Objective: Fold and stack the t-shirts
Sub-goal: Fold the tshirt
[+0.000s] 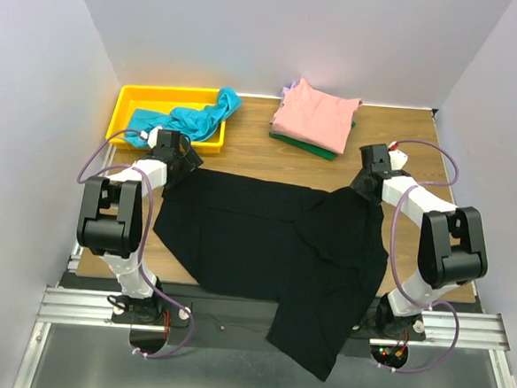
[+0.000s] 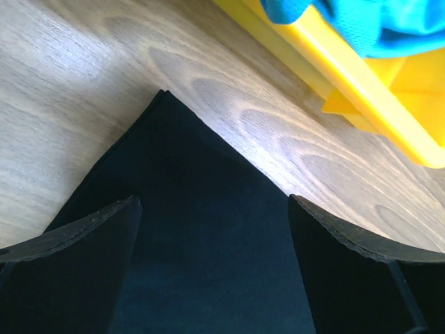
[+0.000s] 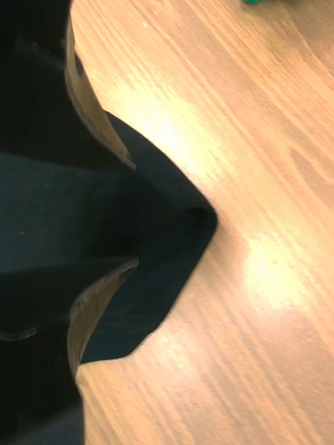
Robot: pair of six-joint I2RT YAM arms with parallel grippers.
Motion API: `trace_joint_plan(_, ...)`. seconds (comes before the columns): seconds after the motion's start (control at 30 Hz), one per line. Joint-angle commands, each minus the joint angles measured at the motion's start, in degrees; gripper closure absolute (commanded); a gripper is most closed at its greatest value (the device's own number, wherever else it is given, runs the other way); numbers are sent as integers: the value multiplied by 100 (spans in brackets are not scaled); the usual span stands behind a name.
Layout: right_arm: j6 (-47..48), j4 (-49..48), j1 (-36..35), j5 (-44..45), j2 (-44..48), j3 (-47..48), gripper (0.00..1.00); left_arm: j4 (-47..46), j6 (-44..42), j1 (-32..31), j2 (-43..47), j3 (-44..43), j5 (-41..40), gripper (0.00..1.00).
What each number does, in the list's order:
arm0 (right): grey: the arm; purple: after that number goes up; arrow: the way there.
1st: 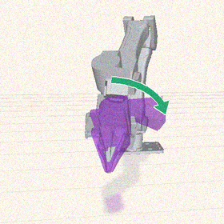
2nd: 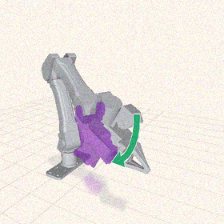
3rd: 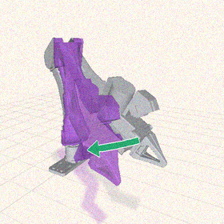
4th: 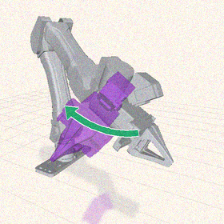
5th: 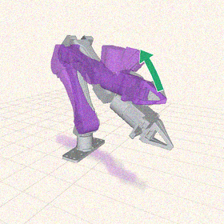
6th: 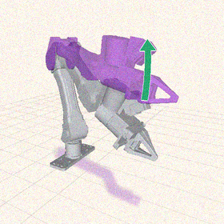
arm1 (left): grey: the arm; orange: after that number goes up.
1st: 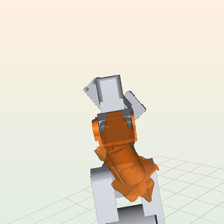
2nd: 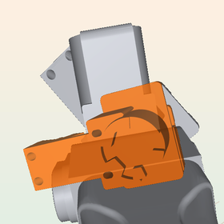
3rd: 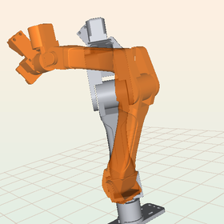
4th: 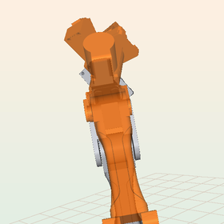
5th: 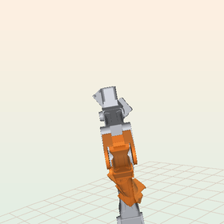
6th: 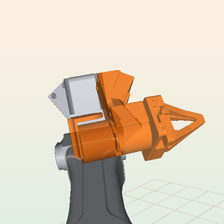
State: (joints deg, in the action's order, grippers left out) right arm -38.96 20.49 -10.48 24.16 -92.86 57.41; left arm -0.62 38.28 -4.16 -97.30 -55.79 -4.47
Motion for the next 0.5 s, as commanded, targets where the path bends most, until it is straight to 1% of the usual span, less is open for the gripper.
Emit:
trace_joint_plan(0.0,187,-370,125,159,-127,210,47,-140,-93,-32,-44,-231,-132,2)
trace_joint_plan(0.1,222,-432,187,124,-250,166,47,-96,-93,-32,-88,-204,-212,2)
trace_joint_plan(0.2,257,-537,266,106,-338,113,53,-26,-67,-23,-123,-195,-361,2)
trace_joint_plan(0.23,275,-572,292,19,-355,95,59,1,-67,-23,-149,-187,-396,2)
trace_joint_plan(0.3,327,-642,318,-61,-382,104,66,36,-75,-14,-167,-178,-458,2)
trace_joint_plan(0.33,406,-678,319,-87,-373,104,75,53,-67,-14,-167,-152,-511,2)
trace_joint_plan(0.4,424,-704,336,-79,-365,104,80,54,-49,3,-167,-134,-564,2)
trace_joint_plan(0.43,424,-713,345,-96,-330,95,87,54,-58,21,-184,-117,-572,2)
trace_joint_plan(0.47,433,-731,362,-105,-303,60,89,54,-58,21,-184,-99,-581,2)
